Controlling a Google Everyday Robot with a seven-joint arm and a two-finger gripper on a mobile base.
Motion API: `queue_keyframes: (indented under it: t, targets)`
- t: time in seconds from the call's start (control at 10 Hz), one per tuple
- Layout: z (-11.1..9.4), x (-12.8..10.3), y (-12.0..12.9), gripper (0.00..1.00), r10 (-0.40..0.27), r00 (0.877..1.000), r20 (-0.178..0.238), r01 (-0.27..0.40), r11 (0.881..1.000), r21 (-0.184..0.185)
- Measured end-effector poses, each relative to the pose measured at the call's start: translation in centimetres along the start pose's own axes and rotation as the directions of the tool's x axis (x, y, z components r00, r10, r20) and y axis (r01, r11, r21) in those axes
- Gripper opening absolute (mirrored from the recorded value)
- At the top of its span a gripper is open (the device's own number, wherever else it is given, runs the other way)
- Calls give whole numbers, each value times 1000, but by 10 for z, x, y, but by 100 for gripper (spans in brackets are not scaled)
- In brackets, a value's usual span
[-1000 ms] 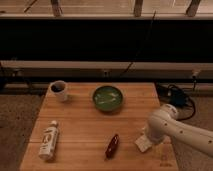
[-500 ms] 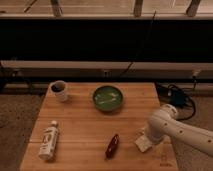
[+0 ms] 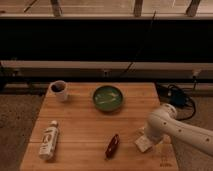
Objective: Wipe the white sponge on the table
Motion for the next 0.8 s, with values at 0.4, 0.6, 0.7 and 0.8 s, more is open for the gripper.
queue_keyframes:
  t: [0.4, 0.6, 0.7, 0.8]
  targets:
    - [0, 1, 1, 80, -15, 1000, 20, 15, 999, -30]
    - [-4, 0, 4, 80, -23, 999, 31, 23, 999, -21]
    - [-6, 0, 4, 80, -25, 999, 35, 26, 1000, -14]
    - [-8, 0, 4, 80, -25, 999, 44, 25, 1000, 2]
